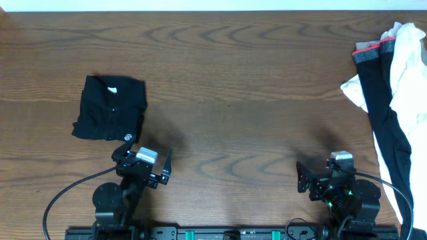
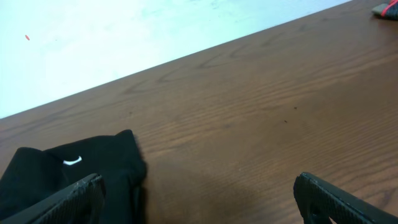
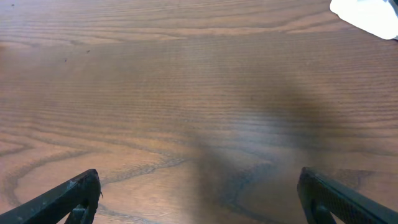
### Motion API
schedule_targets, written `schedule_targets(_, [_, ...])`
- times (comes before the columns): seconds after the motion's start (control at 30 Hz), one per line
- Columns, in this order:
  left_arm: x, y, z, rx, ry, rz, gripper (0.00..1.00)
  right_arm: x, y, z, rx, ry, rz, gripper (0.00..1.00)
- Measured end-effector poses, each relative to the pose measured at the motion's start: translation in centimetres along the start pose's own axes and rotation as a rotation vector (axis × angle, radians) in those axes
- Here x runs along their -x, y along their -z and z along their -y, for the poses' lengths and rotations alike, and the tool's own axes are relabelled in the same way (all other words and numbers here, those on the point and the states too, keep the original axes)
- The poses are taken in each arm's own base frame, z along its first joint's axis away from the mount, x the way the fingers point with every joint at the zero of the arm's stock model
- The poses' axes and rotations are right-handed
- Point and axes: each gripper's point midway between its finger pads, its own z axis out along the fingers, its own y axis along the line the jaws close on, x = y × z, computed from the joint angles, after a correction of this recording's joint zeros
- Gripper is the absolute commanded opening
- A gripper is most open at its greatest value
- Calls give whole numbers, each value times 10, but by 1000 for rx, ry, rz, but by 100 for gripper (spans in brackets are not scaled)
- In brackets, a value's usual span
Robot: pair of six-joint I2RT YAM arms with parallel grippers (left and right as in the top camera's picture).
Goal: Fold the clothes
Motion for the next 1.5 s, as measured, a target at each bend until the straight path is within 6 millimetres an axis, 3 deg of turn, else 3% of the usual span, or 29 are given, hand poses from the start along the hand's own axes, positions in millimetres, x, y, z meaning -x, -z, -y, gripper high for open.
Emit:
schedule_targets(0.27, [5,1,19,-113,6,29,98,11,0,-2,11,8,44,99])
schedule_targets(0.53, [12,7,47,-280,73,63,98,26,3,-28,164,-103,92,99])
schedule_targets(0.8, [15,9,54,-332,259,19,98,75,25,-62,360,-72,264,99])
schedule_targets(0.87, [31,13,51,-333,278,27,98,90,36,-65,363,-65,293,99])
schedule_targets(1.03, [94,22,35,-318,330,7,98,148,69,-70,323,-63,344,99])
schedule_targets(1.1, [110,19,30,-321,363,-47,98,161,71,-67,294,-87,306,99])
schedule_targets(1.17, [116,12,26,-324,411,-132,98,166,62,-59,243,-137,215,99])
schedule_targets(1.37, [104,-14,14,-319,555,-540,98,160,14,-23,47,-282,-148,99])
schedule_targets(1.5, [100,-33,8,-339,565,-674,98,168,-18,-11,14,-292,-261,99])
